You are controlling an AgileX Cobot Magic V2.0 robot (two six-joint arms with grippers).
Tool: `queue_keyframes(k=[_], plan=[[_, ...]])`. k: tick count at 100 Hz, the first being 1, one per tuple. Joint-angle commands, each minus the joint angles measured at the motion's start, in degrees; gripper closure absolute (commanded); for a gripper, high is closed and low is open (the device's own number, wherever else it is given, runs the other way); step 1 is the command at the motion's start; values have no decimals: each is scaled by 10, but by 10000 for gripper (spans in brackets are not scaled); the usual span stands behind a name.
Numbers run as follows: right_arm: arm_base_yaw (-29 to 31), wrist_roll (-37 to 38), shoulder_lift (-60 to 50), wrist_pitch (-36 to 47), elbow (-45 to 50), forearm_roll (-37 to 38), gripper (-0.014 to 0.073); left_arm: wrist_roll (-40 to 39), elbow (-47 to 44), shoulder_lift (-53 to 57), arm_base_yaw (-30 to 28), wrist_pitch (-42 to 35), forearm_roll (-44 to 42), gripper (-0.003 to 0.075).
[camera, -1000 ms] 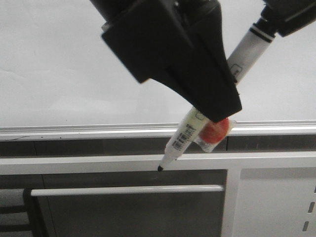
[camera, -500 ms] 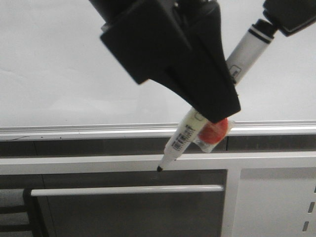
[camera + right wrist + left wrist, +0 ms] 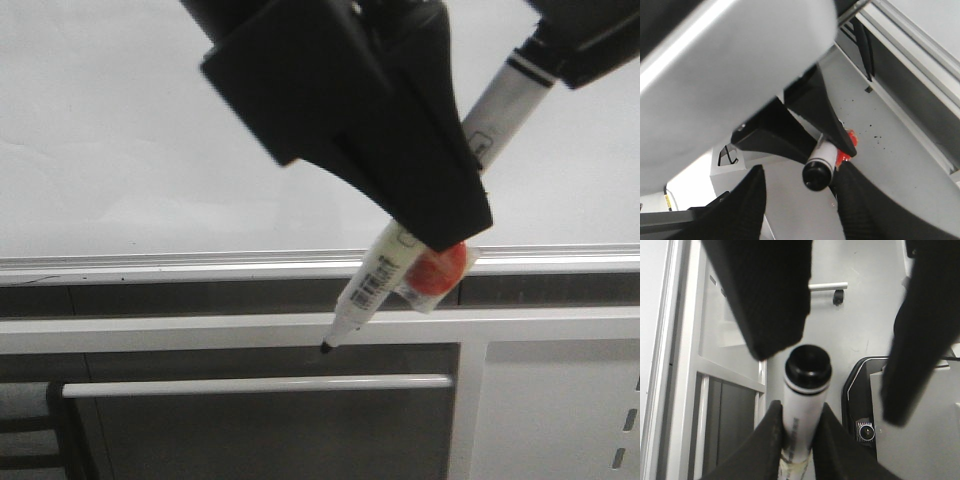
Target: Write number 1 on whiteboard
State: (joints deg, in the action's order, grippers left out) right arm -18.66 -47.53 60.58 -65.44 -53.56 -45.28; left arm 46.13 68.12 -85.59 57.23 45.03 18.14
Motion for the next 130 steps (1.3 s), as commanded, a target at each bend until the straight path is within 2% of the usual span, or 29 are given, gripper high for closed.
queue_keyframes(k=[1, 17, 24, 48, 60, 89, 98, 120, 130], plan=[[-1, 0, 6, 7, -18, -33, 292, -7, 20, 19, 4, -29, 21, 741], [-3, 0, 17, 7, -18, -39, 293, -7, 20, 19, 4, -35, 21, 741], [-8, 0, 19, 10, -18, -39, 320, -7, 20, 19, 4, -35, 22, 741], [-12, -3, 19, 12, -18, -39, 567, -7, 20, 19, 4, -38, 21, 741], [-12, -4, 19, 3, -18, -39, 643, -7, 20, 19, 4, -42, 21, 741], [-12, -4, 19, 5, -18, -48, 650, -7, 20, 19, 4, -34, 19, 735], [-12, -4, 19, 5, -18, -48, 650, -7, 20, 19, 4, -24, 19, 668], [-12, -2, 18, 21, -18, -30, 647, -14, 20, 24, -14, -24, 33, 347], [-12, 8, 14, 41, -18, -14, 646, -36, 21, 39, -44, -28, 47, 307]])
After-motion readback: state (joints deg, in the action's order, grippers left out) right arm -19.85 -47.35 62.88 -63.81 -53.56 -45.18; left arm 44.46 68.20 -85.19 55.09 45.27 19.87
